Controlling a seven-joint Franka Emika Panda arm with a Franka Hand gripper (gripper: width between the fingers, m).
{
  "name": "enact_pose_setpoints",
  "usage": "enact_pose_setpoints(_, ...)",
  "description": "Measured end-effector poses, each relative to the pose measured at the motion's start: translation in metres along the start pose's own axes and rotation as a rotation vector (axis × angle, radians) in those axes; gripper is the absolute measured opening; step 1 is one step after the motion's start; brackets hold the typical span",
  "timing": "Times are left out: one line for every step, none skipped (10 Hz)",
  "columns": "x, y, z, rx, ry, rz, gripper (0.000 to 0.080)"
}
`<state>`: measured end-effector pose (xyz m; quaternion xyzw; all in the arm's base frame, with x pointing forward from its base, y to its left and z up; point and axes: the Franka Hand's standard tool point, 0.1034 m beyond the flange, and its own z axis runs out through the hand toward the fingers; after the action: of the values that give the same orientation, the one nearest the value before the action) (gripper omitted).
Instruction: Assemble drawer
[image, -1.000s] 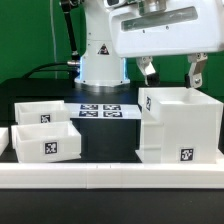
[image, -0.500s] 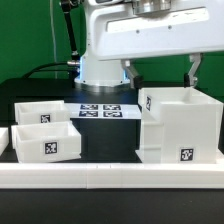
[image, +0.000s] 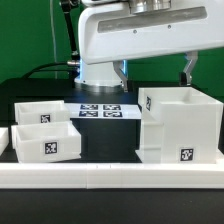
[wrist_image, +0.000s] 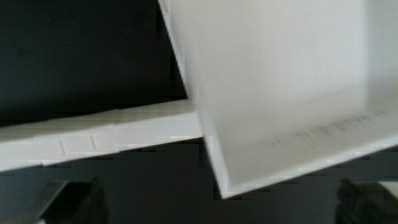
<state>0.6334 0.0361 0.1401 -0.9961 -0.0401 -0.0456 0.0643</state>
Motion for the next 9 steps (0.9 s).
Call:
enact_pose_setpoints(-0.006,0.01,0.0,-0.016,0.013,-0.147,0.0649)
enact_pose_setpoints(-0.02,0.027,-0.001,-0.026,0.014,-0.179,0.0649)
enact_pose_setpoints(-0.03,0.042,-0.001,-0.03,0.009,-0.187,0.0649)
enact_pose_setpoints(-0.039,0.061,0.002,-0.043,0.024,-0.207,0.0649)
enact_pose_setpoints(-0.053,0.082,0.01,-0.047,0.033,-0.209,0.0649)
enact_pose_setpoints(-0.061,0.093,0.016,-0.049,0.026,-0.19,0.0649)
enact_pose_setpoints(-0.065,0.098,0.022,-0.049,0.019,-0.185,0.0649)
enact_pose_setpoints(-0.064,0.097,0.022,-0.048,0.019,-0.186,0.0649)
enact_pose_setpoints(-0.064,0.097,0.022,-0.048,0.019,-0.186,0.0649)
